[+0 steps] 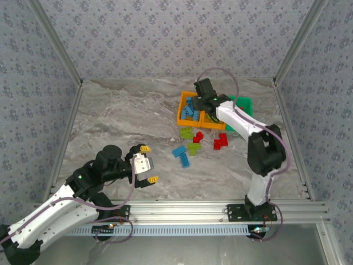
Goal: Sort the legos into containers by color
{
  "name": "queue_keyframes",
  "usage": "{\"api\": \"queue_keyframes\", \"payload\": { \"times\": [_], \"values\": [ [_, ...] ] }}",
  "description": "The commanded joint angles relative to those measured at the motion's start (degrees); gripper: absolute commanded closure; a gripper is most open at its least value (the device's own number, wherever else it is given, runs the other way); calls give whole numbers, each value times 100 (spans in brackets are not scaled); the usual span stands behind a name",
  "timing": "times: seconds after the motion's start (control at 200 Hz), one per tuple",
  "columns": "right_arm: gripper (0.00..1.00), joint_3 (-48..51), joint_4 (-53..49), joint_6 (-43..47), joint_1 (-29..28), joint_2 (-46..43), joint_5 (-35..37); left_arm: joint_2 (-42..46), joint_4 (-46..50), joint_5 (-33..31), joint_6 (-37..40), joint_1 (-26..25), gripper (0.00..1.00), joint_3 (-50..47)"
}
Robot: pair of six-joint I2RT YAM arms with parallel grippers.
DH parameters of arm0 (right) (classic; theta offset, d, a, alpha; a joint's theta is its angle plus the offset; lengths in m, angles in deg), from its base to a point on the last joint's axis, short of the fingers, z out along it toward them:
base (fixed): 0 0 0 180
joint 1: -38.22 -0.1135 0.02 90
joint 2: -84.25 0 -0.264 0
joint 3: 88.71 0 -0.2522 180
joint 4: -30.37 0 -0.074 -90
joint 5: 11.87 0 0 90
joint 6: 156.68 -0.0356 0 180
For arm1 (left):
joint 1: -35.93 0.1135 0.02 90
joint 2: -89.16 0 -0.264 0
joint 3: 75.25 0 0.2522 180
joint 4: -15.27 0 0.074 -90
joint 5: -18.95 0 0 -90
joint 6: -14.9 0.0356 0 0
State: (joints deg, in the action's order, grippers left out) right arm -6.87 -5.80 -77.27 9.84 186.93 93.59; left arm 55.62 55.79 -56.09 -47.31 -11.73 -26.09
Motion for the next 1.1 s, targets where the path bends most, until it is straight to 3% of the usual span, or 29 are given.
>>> {"api": "queue_keyframes", "payload": {
  "times": [0.0,0.2,0.37,0.46,0.595,0.805,1.094],
  "values": [
    [43,823,-159,-315,-382,-1275,-430,-30,-139,-29,-82,5,1,-7],
    [40,2972,284,-1496,-1131,-2928,-544,-105,-164,29,-49,5,1,6],
    [42,4017,917,-2014,-1338,-3177,-429,-260,-159,49,-19,26,1,51],
    [42,3918,1032,-1929,-1333,-2734,-585,-296,-155,77,-20,20,1,55],
    [37,3194,531,-2806,-1224,-1712,-149,-286,-102,8,-24,24,1,52],
    [32,2258,168,-3084,-1178,-315,207,-201,-101,-117,15,25,1,-5],
    [50,2072,43,-3009,-1174,209,449,-241,-112,-90,16,11,1,8]
  ]
}}
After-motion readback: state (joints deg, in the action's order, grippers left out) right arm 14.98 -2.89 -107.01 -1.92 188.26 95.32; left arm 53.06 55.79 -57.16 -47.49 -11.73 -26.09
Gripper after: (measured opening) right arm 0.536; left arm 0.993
